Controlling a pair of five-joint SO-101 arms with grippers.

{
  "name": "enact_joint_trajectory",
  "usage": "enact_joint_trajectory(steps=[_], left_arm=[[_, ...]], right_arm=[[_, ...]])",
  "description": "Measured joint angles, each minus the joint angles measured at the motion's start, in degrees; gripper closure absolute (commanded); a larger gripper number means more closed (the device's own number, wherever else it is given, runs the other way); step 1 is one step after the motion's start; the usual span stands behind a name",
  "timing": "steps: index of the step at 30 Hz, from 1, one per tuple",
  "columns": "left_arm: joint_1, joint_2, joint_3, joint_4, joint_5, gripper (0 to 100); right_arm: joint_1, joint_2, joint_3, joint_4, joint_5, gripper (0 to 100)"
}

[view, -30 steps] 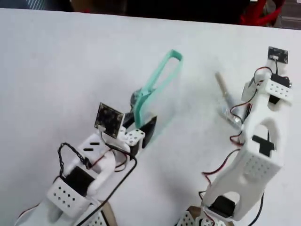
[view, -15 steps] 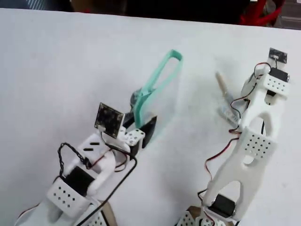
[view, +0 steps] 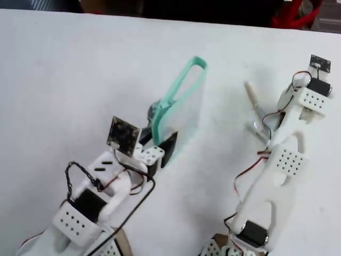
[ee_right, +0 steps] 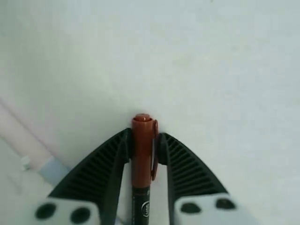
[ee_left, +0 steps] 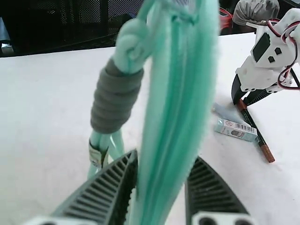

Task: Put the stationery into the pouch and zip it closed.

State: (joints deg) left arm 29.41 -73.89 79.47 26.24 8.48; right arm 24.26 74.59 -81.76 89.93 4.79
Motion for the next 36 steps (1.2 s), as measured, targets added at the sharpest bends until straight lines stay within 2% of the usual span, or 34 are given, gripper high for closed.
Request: enact_joint_trajectory(steps=[10, 18, 22, 29, 36], left_arm=[[0.0, 0.0, 0.0, 0.0, 0.0, 84], [0.0, 0.0, 0.0, 0.0, 0.0, 84], [0.0, 0.0, 0.0, 0.0, 0.0, 84], [0.0, 0.0, 0.0, 0.0, 0.0, 84], [0.0, 0.0, 0.0, 0.0, 0.0, 84]], right_arm=[[-0.3, 2.7, -10.6, 7.1, 0.0, 98.0], [-0.3, -14.0, -7.6, 8.3, -0.1, 98.0], [-0.3, -23.4, -0.2, 8.6, -0.2, 98.0], [-0.6, -43.3, 23.6, 8.6, -0.2, 98.0], [-5.5, -65.6, 40.7, 8.6, -0.2, 98.0]])
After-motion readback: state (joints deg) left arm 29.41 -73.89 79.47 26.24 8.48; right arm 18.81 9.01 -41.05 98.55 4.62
